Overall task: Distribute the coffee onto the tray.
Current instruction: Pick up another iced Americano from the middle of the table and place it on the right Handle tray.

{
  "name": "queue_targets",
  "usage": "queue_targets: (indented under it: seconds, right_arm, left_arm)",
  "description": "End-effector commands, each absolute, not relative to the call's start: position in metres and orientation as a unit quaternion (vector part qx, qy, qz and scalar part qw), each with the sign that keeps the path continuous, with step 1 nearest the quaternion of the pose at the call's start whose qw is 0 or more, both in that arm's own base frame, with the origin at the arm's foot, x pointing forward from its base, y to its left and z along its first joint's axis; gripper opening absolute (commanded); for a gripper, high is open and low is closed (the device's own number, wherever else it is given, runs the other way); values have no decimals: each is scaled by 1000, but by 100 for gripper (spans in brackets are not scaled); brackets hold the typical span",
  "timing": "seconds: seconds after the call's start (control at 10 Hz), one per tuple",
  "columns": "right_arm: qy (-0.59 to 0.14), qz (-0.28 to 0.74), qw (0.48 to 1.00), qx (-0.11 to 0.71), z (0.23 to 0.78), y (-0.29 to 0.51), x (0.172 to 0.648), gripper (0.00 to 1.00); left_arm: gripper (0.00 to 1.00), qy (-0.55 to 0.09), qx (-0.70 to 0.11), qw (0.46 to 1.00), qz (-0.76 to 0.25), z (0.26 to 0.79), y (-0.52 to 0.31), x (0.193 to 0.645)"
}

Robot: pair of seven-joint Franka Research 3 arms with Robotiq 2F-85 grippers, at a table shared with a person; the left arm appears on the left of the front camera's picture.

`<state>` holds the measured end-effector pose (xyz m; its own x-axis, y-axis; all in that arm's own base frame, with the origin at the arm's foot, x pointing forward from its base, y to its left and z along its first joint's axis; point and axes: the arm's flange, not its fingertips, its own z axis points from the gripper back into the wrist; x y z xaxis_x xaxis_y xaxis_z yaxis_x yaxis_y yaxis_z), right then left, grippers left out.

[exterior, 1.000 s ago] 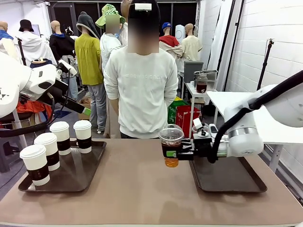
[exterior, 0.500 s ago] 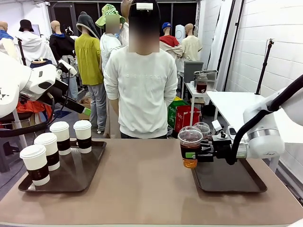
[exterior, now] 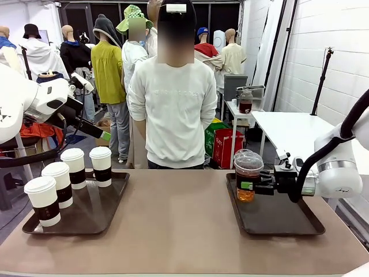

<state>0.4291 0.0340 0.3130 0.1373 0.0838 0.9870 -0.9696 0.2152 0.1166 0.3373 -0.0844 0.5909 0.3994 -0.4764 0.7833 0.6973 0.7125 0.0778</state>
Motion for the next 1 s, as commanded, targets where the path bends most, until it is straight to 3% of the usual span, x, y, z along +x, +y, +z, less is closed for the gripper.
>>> queue_targets:
  seconds: [0.0, 0.9]
  right_arm:
    - [-503, 431, 597, 453, 301, 29, 449, 62]
    - [-502, 416, 607, 454, 238, 5, 474, 62]
  left_arm:
    - [100, -418, -134, 825, -356, 591, -83, 338]
    - [100, -418, -134, 825, -356, 591, -83, 338]
